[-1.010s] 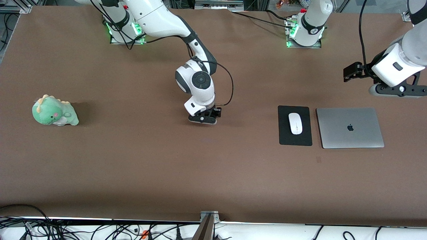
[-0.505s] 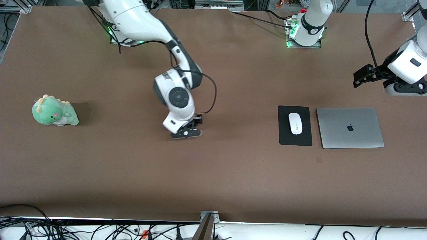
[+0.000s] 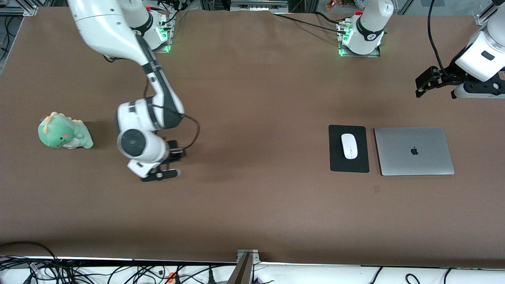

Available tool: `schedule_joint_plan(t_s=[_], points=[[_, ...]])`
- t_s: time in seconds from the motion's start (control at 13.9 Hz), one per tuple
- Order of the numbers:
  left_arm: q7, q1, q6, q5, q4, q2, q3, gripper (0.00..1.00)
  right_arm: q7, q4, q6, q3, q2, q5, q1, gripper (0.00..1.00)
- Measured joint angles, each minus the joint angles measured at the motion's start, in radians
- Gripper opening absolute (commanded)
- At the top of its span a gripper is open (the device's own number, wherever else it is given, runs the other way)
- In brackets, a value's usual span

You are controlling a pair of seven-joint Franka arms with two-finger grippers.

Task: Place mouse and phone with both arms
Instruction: 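Carry the phone beside the green plush toy and release it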

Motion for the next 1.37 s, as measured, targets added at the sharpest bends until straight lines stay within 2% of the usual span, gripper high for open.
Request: schedule_joint_plan(t_s=[0.29,0.51,0.65,0.87,1.23,1.37], points=[[0.000,0.001,0.001,0.006,0.000,0.000,-0.004,1.00,-0.105,-0.246,0.191,-0.001,-0.097,0.000,-0.165,0.27],[0.000,0.002,0.000,0.007,0.000,0.000,-0.002,1.00,-0.128,-0.411,0.309,-0.004,-0.174,0.000,-0.236,0.27],[0.000,0.003,-0.002,0.008,0.000,0.000,-0.002,1.00,-0.149,-0.503,0.404,-0.033,-0.210,0.000,-0.258,0.27],[0.000,0.003,-0.039,0.008,0.002,0.000,0.001,1.00,-0.163,-0.553,0.472,-0.066,-0.218,0.000,-0.278,0.27],[0.000,0.003,-0.059,0.008,0.017,0.000,0.002,1.00,-0.162,-0.568,0.547,-0.069,-0.194,0.006,-0.295,0.29],[0.000,0.003,-0.059,0.008,0.018,0.000,0.002,1.00,-0.162,-0.569,0.560,-0.069,-0.176,0.020,-0.296,0.33]])
